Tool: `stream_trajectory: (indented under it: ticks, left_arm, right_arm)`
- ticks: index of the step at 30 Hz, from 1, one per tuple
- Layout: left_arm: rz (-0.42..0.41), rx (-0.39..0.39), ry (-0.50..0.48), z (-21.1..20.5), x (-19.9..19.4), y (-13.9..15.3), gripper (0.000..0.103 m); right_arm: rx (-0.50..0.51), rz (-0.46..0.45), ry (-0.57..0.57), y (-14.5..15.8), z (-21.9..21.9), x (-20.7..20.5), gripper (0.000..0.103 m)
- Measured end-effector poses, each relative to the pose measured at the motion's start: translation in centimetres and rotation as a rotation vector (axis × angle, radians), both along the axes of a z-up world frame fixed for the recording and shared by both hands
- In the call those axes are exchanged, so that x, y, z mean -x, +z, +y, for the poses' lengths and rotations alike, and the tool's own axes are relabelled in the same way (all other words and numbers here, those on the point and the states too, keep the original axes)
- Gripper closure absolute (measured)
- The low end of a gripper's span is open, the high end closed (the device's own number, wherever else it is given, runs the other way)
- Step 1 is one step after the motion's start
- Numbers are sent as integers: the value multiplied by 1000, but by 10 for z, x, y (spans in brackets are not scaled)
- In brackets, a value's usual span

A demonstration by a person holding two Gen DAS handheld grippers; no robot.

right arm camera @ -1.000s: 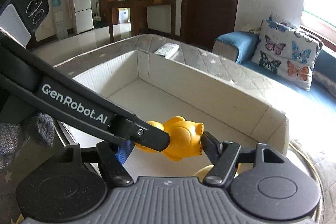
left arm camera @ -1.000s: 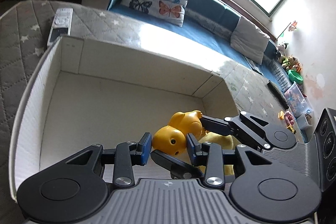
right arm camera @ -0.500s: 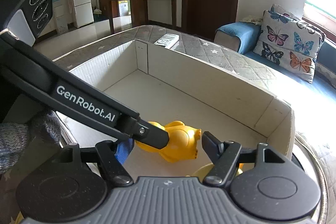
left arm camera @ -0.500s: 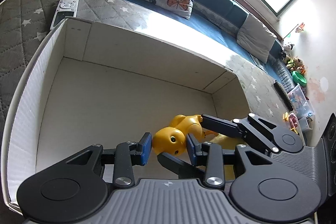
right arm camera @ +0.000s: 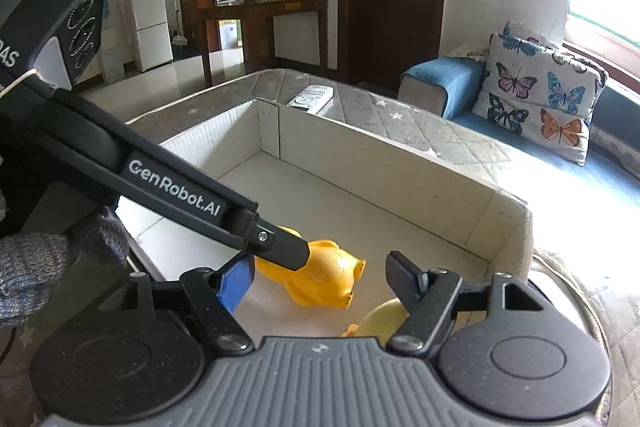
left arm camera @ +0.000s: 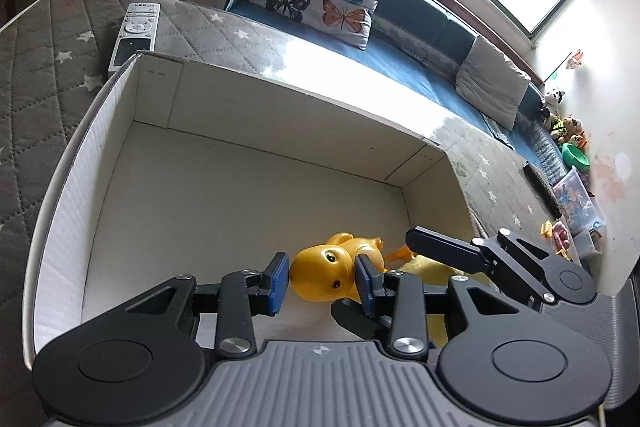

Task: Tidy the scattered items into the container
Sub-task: 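Lift the yellow rubber duck over the box and lower it inside, then open the right gripper to drop the duck and withdraw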

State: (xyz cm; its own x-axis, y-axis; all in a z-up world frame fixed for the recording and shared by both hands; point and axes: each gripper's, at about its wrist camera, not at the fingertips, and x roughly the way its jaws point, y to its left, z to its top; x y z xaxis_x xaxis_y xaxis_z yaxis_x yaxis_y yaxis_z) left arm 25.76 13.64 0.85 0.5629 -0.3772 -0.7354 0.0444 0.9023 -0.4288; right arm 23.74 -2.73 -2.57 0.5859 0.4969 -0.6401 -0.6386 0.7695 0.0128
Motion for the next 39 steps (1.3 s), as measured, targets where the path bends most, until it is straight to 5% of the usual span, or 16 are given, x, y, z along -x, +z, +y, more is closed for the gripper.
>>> stream_trajectory:
  ticks: [25, 39]
  left_arm:
    - [-62, -40, 22, -8, 20, 14, 64]
    - [-140, -62, 7, -24, 63, 31, 64]
  right_arm:
    - [-15, -73, -6, 15, -9, 42, 25]
    - [-19, -104, -28, 17, -25, 86, 25]
